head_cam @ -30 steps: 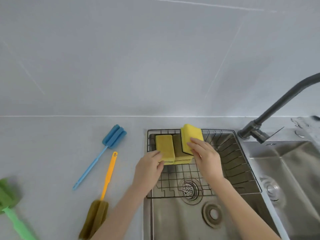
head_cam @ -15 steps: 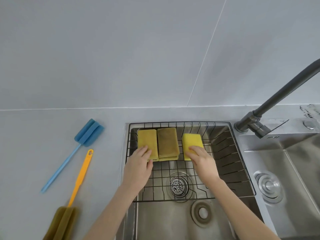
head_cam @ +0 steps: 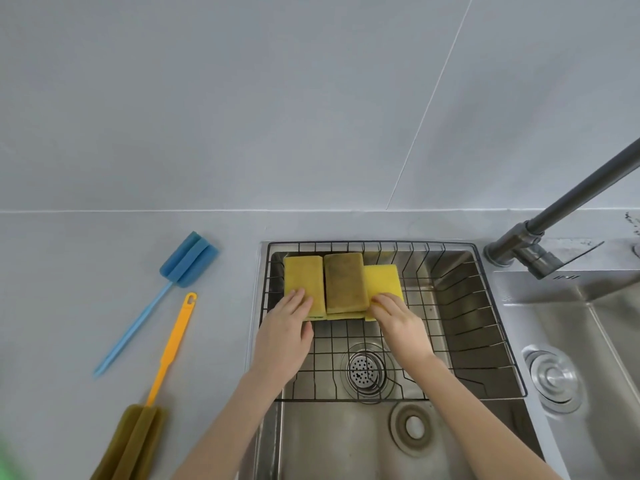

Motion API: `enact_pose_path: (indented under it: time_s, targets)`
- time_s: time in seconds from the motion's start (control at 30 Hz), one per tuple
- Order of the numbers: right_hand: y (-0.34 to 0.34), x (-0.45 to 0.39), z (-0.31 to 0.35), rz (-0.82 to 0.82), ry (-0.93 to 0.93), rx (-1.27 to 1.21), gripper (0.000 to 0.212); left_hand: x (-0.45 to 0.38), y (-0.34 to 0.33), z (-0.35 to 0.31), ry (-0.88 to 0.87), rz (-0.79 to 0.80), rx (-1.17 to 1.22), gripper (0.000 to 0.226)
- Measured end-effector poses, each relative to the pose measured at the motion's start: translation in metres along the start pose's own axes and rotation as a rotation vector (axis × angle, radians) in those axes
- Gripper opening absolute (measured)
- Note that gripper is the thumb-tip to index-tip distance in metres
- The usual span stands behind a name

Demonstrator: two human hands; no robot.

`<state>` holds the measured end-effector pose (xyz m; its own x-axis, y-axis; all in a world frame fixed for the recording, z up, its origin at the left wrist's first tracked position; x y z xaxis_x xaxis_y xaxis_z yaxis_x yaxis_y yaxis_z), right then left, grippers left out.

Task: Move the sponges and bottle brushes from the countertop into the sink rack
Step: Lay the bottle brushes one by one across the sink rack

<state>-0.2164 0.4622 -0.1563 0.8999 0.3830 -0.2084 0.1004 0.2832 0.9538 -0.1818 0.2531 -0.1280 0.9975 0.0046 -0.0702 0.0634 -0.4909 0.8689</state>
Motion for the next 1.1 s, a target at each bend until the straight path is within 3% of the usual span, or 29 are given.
enact_pose_path:
  time_s: [0.1,0.23,0.4,0.47,0.53,0.6,0.7,0.8,0.93,1.1]
  targets:
    - [-0.004,0.000,0.000,0.042,-0.127,-0.055,0.048,0.001,0.001,0.001,-0.005,0.040,-0.002,0.047]
    - [0.004,-0.006,0.004,0.162,-0.180,-0.072,0.025,0.004,0.016,0.002,-0.002,0.071,0.052,0.046]
    - [0.040,-0.033,0.029,0.428,-0.251,0.133,0.040,0.021,0.064,0.022,0.116,-0.103,0.118,0.034]
    - [0.059,-0.047,0.062,0.390,-0.231,0.180,0.033,0.039,0.087,0.038,0.209,-0.162,0.136,0.030]
    - [0.071,-0.058,0.104,0.297,-0.193,0.151,0.022,0.062,0.106,0.054,0.283,-0.215,0.124,0.031]
    - [0.072,-0.068,0.148,0.252,-0.125,0.090,0.025,0.085,0.120,0.069,0.344,-0.215,0.094,0.040]
    - [0.055,-0.077,0.207,0.348,0.034,-0.174,0.035,0.112,0.128,0.088,0.491,-0.071,0.008,0.065]
    - [0.023,-0.080,0.258,0.395,0.296,-0.184,0.041,0.134,0.132,0.105,0.632,0.038,-0.025,0.078]
    - [-0.015,-0.075,0.290,0.325,0.464,-0.097,0.053,0.152,0.134,0.117,0.686,0.076,-0.019,0.074]
    - [-0.032,-0.069,0.294,0.310,0.462,-0.069,0.038,0.161,0.135,0.124,0.684,0.091,0.004,0.042]
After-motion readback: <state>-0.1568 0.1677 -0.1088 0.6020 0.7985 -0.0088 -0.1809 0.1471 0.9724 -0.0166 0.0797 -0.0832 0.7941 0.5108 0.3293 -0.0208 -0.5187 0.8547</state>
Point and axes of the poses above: each hand's wrist, its own x-axis away from the middle knuckle, its own y-axis out of the back of the hand, z = x × y, the point moved 1 cm from there along -x, towards the middle knuckle, and after that the axes turned 8 degrees about -z, right-handed, at the moved point
